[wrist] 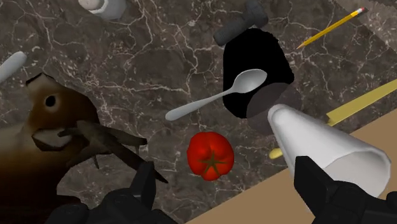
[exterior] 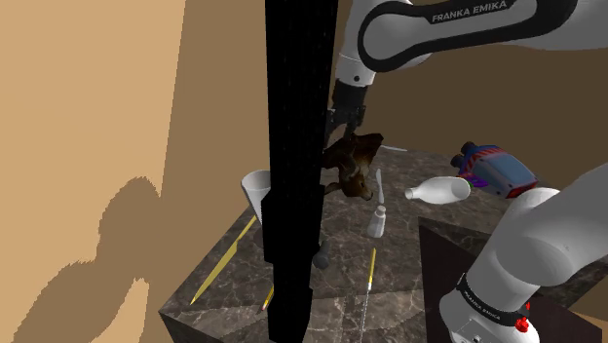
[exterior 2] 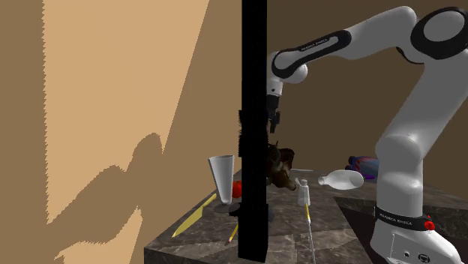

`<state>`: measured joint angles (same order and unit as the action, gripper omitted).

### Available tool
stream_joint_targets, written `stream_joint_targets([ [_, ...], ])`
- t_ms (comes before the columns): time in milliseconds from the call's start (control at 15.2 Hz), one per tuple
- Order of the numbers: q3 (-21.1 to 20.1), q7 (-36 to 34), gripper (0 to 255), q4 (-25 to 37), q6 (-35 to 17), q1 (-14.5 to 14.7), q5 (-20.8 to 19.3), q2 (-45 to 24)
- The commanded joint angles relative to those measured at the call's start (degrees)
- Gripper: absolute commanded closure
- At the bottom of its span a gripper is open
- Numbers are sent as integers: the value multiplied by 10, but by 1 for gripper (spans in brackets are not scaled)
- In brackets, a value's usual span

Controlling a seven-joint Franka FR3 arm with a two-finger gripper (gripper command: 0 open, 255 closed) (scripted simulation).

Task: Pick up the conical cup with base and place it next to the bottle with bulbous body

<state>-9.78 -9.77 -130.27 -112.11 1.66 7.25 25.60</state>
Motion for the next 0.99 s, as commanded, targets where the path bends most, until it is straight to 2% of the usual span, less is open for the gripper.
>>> stream_joint_targets([
  [0,-15,-15,0,19,-22,5,4,-40],
  [726,-67,-84,0,165,-100,27,-21,-271],
  [924,-68,-87,0,161,-115,29,-24,-282],
])
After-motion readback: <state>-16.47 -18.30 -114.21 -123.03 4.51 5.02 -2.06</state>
